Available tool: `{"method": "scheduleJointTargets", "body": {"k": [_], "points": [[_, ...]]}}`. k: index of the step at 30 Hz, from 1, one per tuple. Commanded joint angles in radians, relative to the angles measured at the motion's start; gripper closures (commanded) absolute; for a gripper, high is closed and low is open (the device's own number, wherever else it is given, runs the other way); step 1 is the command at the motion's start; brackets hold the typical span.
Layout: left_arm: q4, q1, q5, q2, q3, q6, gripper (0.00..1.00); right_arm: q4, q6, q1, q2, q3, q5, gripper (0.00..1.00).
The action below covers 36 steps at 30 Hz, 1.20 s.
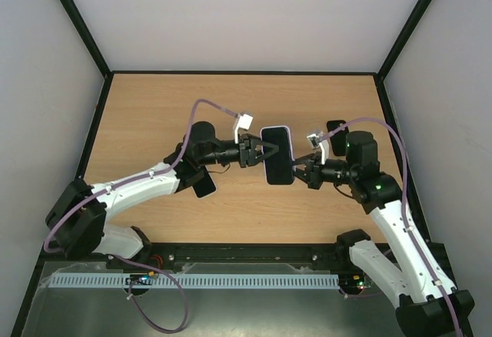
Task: Take the phone out of the phone case
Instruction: Remove the phone case from the phone.
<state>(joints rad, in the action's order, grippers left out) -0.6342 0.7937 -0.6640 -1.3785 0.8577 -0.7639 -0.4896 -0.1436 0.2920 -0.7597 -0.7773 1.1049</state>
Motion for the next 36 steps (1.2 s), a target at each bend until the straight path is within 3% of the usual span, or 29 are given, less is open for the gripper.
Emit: {"method": "scheduleJointTargets", "body": {"k": [1, 5, 13, 24, 27, 36], "points": [[0.141, 0.023, 0.447, 0.024, -0.025, 0.005, 0.56, -0.004, -0.100, 0.004, 0.041, 0.016, -0.185, 0.98], [0.182, 0.061, 0.742, 0.109, -0.093, 0.013, 0.46, -0.060, -0.199, 0.004, 0.020, 0.045, -0.350, 0.98], [0.283, 0.220, 0.981, 0.111, -0.129, 0.112, 0.46, 0.027, -0.344, 0.003, 0.010, 0.178, -0.503, 0.98], [0.250, 0.504, 1.222, -0.124, -0.039, 0.436, 0.48, 0.028, -0.381, -0.005, -0.106, 0.192, -0.601, 0.98], [0.263, 0.573, 1.361, -0.216, 0.012, 0.510, 0.48, 0.038, -0.375, -0.007, -0.137, 0.194, -0.607, 0.98], [0.228, 0.625, 1.445, -0.372, 0.085, 0.655, 0.46, 0.061, -0.350, -0.009, -0.234, 0.191, -0.625, 0.98]]}}
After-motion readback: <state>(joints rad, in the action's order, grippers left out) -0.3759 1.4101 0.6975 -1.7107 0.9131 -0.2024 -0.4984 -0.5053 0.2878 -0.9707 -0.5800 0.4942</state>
